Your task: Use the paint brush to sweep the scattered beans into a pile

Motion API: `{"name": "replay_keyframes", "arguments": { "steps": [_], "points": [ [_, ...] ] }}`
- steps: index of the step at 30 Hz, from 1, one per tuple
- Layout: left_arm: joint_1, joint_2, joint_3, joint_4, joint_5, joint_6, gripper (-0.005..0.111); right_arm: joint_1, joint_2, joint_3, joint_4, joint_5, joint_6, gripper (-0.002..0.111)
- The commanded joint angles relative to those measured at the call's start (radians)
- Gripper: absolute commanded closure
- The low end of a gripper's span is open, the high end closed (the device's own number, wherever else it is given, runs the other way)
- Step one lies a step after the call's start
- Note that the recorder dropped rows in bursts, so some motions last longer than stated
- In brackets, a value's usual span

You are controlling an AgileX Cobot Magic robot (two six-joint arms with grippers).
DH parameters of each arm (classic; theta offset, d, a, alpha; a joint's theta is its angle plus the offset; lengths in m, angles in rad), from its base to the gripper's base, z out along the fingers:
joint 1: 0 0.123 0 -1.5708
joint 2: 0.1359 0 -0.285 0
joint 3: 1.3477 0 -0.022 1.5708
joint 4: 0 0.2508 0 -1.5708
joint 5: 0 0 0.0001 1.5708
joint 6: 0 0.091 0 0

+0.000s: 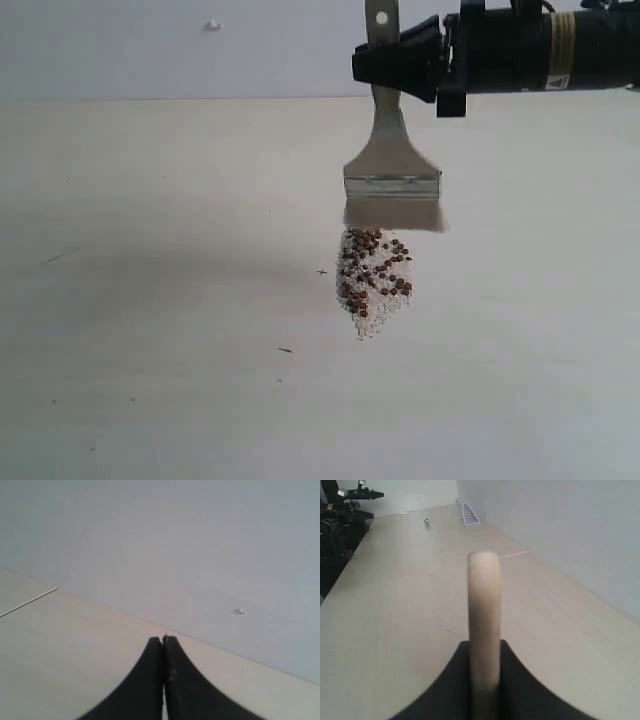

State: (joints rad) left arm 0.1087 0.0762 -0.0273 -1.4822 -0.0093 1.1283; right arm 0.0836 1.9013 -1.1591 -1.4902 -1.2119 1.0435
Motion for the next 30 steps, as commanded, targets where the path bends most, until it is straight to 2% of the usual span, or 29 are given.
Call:
{"name": "replay_keyframes", "arguments": {
  "steps": [1,13,18,23,26,30],
  "points": [
    [0.003,0.003,0.004,-0.004,0.003,-0.001,0.107,0.004,-0.051,0.143,0.042,-0.009,-0.089,0.108],
    [0.003,0.003,0.004,-0.004,0.003,-0.001,0.107,0.009,-0.132,0.350,0.042,-0.009,-0.183,0.108],
    [0.003,0.003,0.004,-0.004,0.003,-0.001,0.107,0.009,-0.147,0.362,-0.031,-0.009,-0.158,0.108],
    [0.003,0.003,0.004,-0.004,0.003,-0.001,0.107,0.009,-0.256,0.365,-0.083,-0.009,-0.096,0.108],
    [0.003,0.003,0.004,-0.004,0.003,-0.001,0.107,0.037,-0.301,0.382,-0.059,-0.009,-0.098,0.108],
    [0.003,0.003,0.004,-0.004,0.003,-0.001,0.107,0.137,-0.301,0.386,-0.054,-0.009,-0.146,0.108]
  ]
}}
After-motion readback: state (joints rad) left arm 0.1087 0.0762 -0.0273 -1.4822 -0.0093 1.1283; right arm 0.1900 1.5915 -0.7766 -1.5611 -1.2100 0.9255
